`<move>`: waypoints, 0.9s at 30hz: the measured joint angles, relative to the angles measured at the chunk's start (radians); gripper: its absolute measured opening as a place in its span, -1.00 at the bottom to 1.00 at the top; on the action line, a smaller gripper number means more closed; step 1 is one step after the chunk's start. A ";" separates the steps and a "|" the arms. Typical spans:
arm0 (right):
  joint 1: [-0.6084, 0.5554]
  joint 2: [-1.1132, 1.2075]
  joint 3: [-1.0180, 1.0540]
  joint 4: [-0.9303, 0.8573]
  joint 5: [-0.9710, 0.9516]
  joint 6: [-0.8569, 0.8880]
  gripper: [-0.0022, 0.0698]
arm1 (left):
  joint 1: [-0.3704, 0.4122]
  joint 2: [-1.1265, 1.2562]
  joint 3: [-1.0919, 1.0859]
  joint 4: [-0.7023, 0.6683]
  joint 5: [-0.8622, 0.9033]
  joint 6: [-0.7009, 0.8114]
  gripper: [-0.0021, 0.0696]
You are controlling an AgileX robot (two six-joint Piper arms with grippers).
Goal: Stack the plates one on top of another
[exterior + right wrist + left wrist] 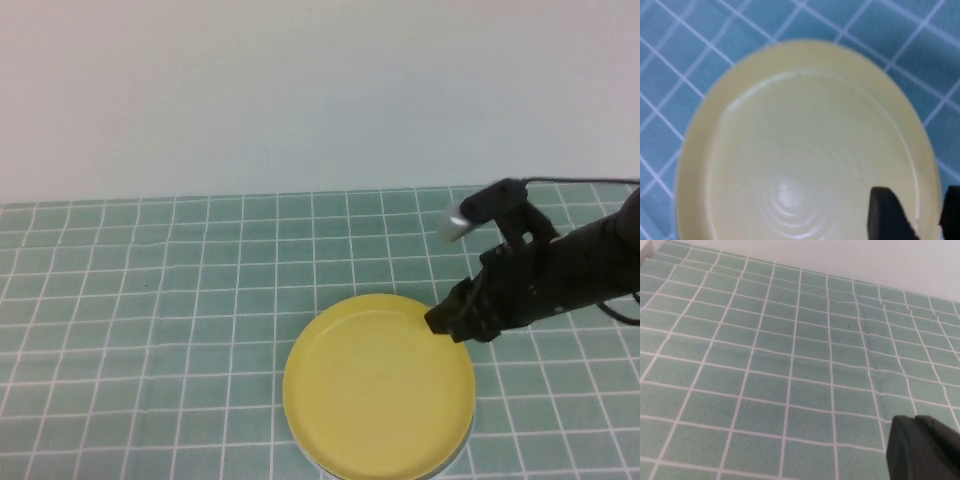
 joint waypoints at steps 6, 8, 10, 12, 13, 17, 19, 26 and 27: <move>0.000 -0.141 0.000 0.000 0.033 -0.014 -0.25 | 0.000 0.000 0.000 0.000 0.000 0.000 -0.94; 0.000 -0.189 0.000 0.000 0.049 -0.014 -0.25 | 0.000 0.000 0.000 0.000 0.000 0.000 -0.94; 0.000 -0.246 0.000 0.000 0.075 -0.018 -0.27 | 0.000 0.000 0.000 0.000 0.000 0.000 -0.94; 0.000 -0.307 0.000 0.000 0.108 -0.024 -0.35 | 0.000 0.000 0.000 0.000 0.000 0.000 -0.94; 0.000 -0.337 0.000 0.000 0.121 -0.026 -0.43 | 0.000 0.000 0.000 0.000 0.000 0.000 -0.94; 0.000 -0.433 0.000 0.000 0.131 -0.030 -0.79 | 0.000 0.000 0.000 0.000 0.000 0.000 -0.94; 0.000 -0.475 0.000 0.000 0.131 -0.032 -0.88 | 0.000 0.000 0.000 0.000 0.000 0.000 -0.94; 0.000 -0.521 0.000 0.000 0.151 -0.033 -0.94 | 0.000 0.000 0.000 0.000 0.000 0.000 -0.94; 0.000 -0.521 0.000 0.000 0.151 -0.033 -0.94 | 0.000 0.000 0.000 0.000 0.000 0.000 -0.94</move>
